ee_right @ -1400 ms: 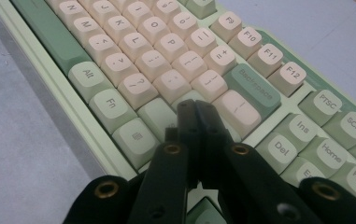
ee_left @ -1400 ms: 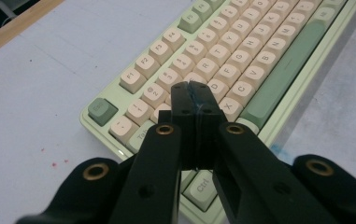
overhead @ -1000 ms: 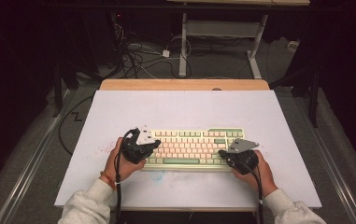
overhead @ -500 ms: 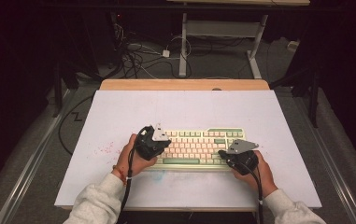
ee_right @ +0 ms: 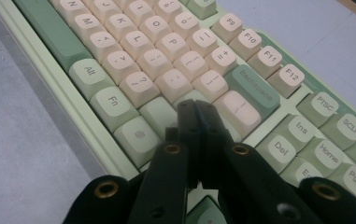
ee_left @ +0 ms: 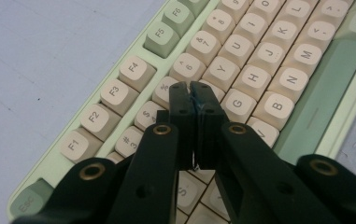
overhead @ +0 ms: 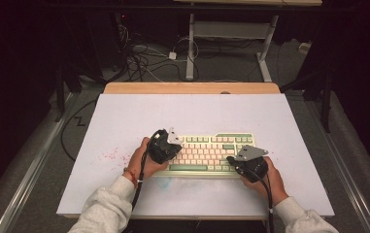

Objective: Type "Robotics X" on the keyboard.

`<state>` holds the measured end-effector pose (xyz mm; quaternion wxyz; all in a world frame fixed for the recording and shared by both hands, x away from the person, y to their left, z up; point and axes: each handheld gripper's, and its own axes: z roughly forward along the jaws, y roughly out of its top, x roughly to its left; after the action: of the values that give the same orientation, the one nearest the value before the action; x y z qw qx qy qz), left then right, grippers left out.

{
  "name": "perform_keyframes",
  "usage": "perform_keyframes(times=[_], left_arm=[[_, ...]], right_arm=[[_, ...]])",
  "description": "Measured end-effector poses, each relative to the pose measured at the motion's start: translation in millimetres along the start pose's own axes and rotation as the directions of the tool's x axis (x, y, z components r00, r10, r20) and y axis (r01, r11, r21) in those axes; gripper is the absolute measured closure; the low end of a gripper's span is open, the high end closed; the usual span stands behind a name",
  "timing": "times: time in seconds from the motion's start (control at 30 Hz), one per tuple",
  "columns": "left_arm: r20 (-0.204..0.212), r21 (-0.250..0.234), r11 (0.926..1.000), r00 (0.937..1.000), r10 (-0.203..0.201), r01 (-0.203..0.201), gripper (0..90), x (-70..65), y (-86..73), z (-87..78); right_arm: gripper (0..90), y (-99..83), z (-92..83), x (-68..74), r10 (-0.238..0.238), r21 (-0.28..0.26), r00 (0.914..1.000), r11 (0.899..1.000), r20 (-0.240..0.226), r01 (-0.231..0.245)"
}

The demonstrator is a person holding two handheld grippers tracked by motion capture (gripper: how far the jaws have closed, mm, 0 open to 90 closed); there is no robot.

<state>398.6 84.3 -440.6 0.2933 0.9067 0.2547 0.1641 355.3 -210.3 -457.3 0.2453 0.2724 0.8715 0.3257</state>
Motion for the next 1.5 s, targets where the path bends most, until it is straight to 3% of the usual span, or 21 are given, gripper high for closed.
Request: perform_keyframes(times=[0.4,0.53,0.57,0.63,0.77,0.8,0.83,0.9,0.97,1.0,1.03,1.07,1.1,1.23,1.33,1.5], left_arm=[[-0.021,0.04,0.9991,0.9997,0.013,-0.013,86.7,-0.5,3.3,8.9],[-0.029,-0.041,0.9991,0.9995,0.007,-0.008,84.6,-1.4,4.5,-6.8],[-0.029,-0.041,0.9991,0.9995,0.007,-0.008,84.6,-1.4,4.5,-6.8],[-0.04,-0.077,0.997,0.9992,0.006,-0.009,83.1,-1.9,4.3,-15.0],[-0.045,-0.176,0.9834,0.9984,0.035,-0.042,73.4,-5.5,-3.9,-29.2],[-0.045,-0.176,0.9834,0.9984,0.035,-0.042,68.3,-5.5,-3.9,-29.2],[-0.077,-0.194,0.9797,0.9963,0.037,-0.052,63.2,-7.6,-8.7,-33.2],[-0.076,-0.206,0.9772,0.9965,0.034,-0.049,49.8,-7.9,-11.6,-35.2],[-0.118,-0.219,0.9742,0.9926,0.03,-0.056,46.2,-9.4,-17.5,-38.9],[-0.131,-0.218,0.9747,0.9912,0.021,-0.049,33.3,-9.6,-20.3,-40.1],[-0.125,-0.226,0.9732,0.9921,0.015,-0.043,29.5,-9.5,-23.5,-41.6],[-0.131,-0.243,0.9691,0.9913,0.011,-0.042,29.5,-9.8,-27.2,-43.5],[-0.142,-0.259,0.965,0.9899,0.007,-0.044,23.6,-9.5,-33.8,-46.6],[-0.162,-0.26,0.9643,0.9868,0.006,-0.048,20.4,-10.7,-44.4,-50.1],[-0.182,-0.238,0.97,0.9833,0.006,-0.05,18.8,-11.5,-55.8,-51.2],[-0.189,-0.23,0.9729,0.9817,-0.023,-0.022,18.8,-9.4,-76.4,-56.3]], right_arm=[[90.0,0.0,0.0,-0.9,0.002,0.0,1.0,1.0,-0.006,-0.002],[90.0,0.6,-1.5,0.2,-0.012,0.0,0.9999,1.0,0.001,0.012],[90.0,0.6,-1.5,0.2,-0.012,0.0,0.9999,1.0,0.001,0.012],[90.0,2.9,-7.6,-1.3,-0.006,-0.027,1.0,1.0,0.006,0.006],[90.0,4.4,-15.9,-2.9,0.0,-0.047,1.0,0.999,0.004,0.0],[90.0,4.4,-15.9,-2.9,0.0,-0.047,1.0,0.999,0.004,0.0],[90.0,4.8,-19.8,-3.8,0.003,-0.057,1.0,0.998,0.003,-0.003],[90.0,5.2,-23.9,-4.8,0.008,-0.068,1.0,0.998,0.004,-0.008],[90.0,5.4,-25.8,-5.3,0.01,-0.074,0.9999,0.997,0.004,-0.009],[90.0,6.1,-29.0,-6.2,0.013,-0.08,0.9999,0.997,0.003,-0.012],[90.0,6.4,-30.6,-6.5,0.016,-0.085,0.9999,0.996,0.004,-0.015],[90.0,6.4,-30.6,-6.5,0.016,-0.085,0.9999,0.996,0.004,-0.015],[90.0,7.0,-32.7,-7.1,0.019,-0.091,0.9998,0.996,0.002,-0.019],[90.0,7.4,-34.3,-7.7,0.02,-0.094,0.9998,0.995,0.004,-0.019],[90.0,7.9,-35.0,-8.4,0.025,-0.098,0.9997,0.995,0.001,-0.025],[90.0,10.5,-35.1,-6.9,0.022,-0.098,0.9998,0.995,-0.003,-0.022]])
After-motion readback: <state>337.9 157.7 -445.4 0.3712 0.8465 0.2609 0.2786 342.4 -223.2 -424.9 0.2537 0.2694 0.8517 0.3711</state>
